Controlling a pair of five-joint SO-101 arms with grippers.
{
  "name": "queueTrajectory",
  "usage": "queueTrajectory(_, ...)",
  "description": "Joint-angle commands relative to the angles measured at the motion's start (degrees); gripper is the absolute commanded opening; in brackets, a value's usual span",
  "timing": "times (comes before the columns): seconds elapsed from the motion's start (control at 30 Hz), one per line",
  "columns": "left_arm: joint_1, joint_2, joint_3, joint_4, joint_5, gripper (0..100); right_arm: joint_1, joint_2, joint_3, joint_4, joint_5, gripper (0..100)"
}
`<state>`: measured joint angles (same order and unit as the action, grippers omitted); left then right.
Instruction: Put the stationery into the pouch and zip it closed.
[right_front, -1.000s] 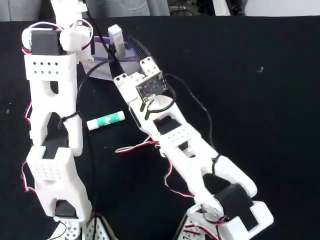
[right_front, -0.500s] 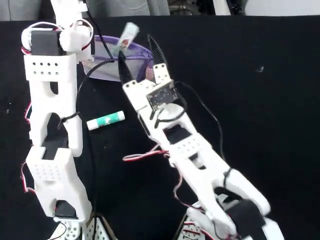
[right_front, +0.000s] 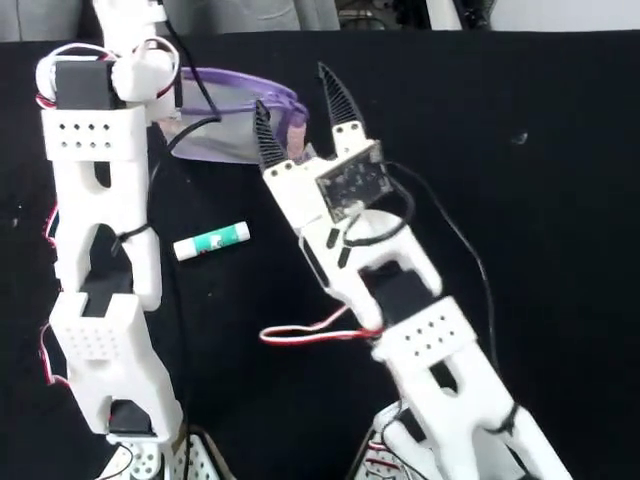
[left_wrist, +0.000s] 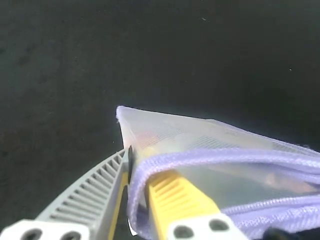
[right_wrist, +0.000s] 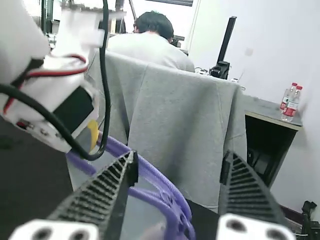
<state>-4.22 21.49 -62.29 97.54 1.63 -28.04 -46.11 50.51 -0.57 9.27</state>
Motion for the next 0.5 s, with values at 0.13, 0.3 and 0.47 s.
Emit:
queueTrajectory(0.13,-6.64,-0.7,-4.79,-1.32,0.62,3,-1.58,-8.4,-3.38,7.47,0.0,26.2)
queueTrajectory(0.3,-13.93,-0.79,-9.63,-1.49,0.53,3,-6.07,-9.01,-3.03,13.45,0.26,26.2)
queueTrajectory(0.47,-20.79,-0.7,-12.62,-2.99,0.44,3,-6.86,-8.92,2.33,15.74,0.44,26.2)
